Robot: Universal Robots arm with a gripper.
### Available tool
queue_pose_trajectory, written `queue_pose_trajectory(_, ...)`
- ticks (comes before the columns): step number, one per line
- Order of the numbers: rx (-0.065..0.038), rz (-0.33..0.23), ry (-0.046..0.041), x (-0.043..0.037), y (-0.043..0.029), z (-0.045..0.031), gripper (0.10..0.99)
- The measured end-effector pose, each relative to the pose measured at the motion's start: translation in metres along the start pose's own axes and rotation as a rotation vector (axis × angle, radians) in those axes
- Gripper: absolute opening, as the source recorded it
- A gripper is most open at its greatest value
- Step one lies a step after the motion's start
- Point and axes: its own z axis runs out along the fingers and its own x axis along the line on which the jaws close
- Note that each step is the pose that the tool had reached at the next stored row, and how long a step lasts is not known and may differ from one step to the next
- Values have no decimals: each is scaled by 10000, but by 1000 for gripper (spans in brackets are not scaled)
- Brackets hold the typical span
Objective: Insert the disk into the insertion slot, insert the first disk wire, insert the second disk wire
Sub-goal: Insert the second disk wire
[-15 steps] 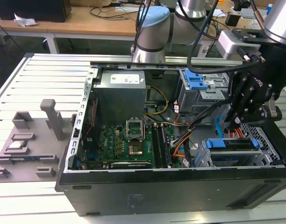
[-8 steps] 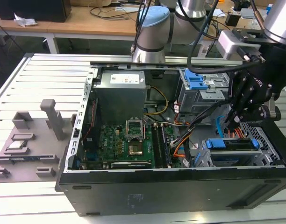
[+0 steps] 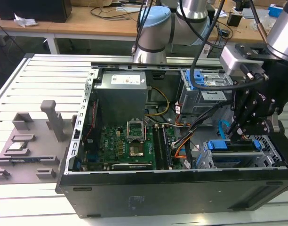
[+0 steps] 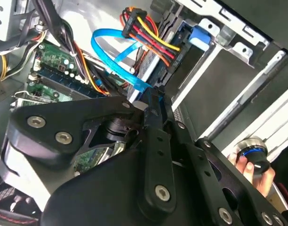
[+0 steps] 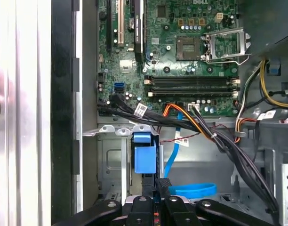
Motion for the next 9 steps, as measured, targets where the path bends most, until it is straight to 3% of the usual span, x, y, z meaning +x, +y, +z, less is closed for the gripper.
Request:
queue_pose_trajectory(4,0,1,47,-3,-73,89,161)
queue_pose_trajectory(9,1,-22,46,-3,-101,87,161)
